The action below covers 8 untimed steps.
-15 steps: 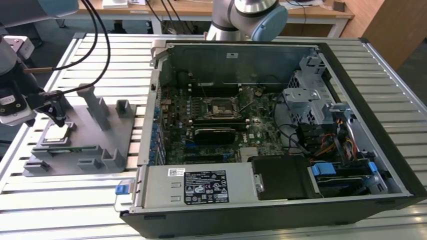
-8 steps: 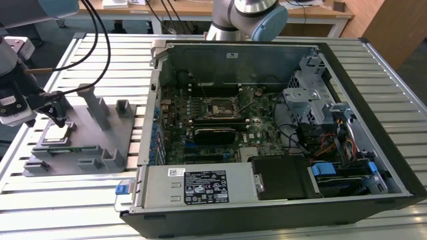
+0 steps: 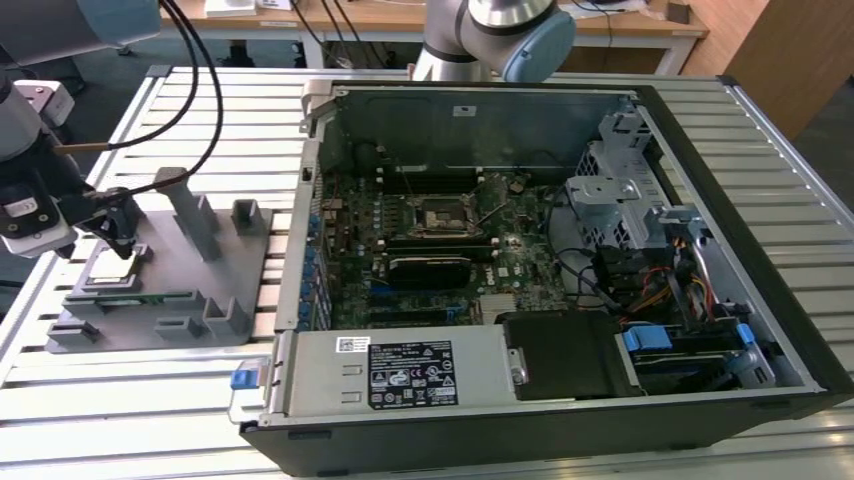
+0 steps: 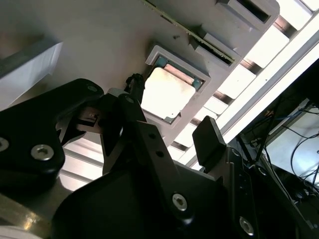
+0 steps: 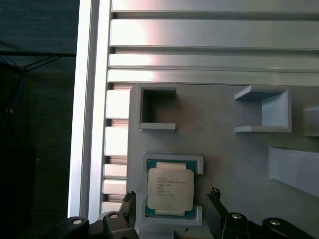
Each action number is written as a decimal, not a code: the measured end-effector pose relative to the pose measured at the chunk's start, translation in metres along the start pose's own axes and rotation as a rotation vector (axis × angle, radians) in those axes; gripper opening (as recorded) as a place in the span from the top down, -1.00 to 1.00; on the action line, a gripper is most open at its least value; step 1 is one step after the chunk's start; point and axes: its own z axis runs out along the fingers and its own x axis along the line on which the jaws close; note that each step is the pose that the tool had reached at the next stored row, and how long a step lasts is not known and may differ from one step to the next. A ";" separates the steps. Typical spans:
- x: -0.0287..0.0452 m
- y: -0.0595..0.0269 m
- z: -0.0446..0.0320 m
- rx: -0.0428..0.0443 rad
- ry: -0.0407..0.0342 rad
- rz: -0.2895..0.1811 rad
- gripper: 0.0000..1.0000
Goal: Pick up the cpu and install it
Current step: 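Pick up the cpu and move it towards the insertion slot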
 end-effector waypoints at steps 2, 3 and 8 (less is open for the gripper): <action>-0.0001 -0.0001 0.0023 0.0006 -0.0009 0.001 -0.32; -0.0002 -0.0002 0.0036 0.0011 -0.0019 0.001 -0.32; -0.0005 -0.0006 0.0099 0.0013 -0.0036 0.005 -0.32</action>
